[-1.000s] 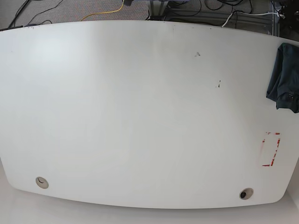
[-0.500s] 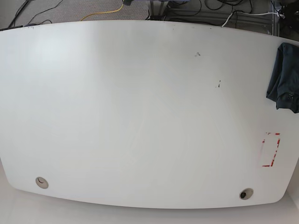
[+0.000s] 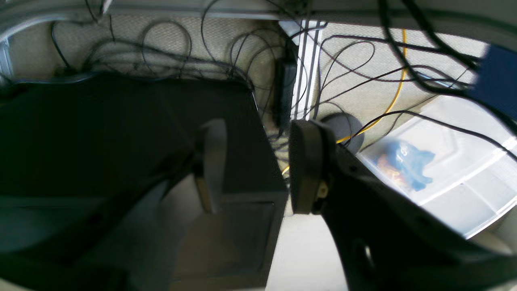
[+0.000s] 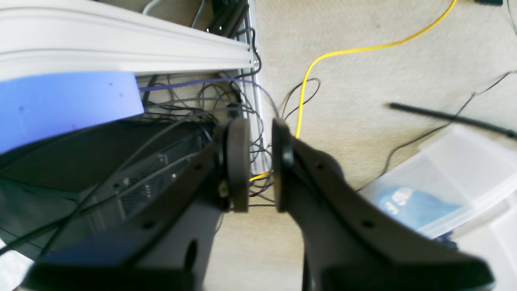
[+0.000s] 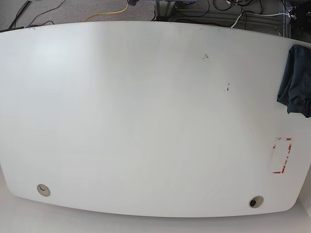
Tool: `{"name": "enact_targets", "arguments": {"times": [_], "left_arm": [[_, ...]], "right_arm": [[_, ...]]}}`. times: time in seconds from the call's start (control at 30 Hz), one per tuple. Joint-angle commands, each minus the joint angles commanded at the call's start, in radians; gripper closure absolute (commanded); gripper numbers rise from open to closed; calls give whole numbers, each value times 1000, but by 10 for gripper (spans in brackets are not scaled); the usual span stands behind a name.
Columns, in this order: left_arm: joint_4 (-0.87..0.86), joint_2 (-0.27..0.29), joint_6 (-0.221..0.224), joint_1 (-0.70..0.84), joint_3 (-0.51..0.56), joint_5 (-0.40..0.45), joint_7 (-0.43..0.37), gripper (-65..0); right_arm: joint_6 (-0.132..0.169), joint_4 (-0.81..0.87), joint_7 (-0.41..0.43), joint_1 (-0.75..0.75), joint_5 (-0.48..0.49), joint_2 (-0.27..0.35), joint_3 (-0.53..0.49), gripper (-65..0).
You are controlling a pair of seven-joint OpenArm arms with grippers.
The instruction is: Layout the t-shirt on the table in an organized manner, then fold the t-shirt properly
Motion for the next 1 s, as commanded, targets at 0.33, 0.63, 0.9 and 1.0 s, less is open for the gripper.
{"name": "enact_targets", "arguments": {"times": [0.33,0.63,0.9,1.0], "left_arm": [[-110,6,135,-106,110,9,6,-240],[-229,23,150,-206,117,12,5,-240],[-278,23,186,-279,117,12,3,-240],[-285,23,190,-282,117,12,6,-240]], "right_arm": [[0,-92,-12,89,0,0,-2,-95],[-2,-198,-69,187,0,-3,-2,-95],[-6,-206,-153,222,0,-8,-2,-95],[-8,-206,-181,235,-2,-25,-2,-95]]}}
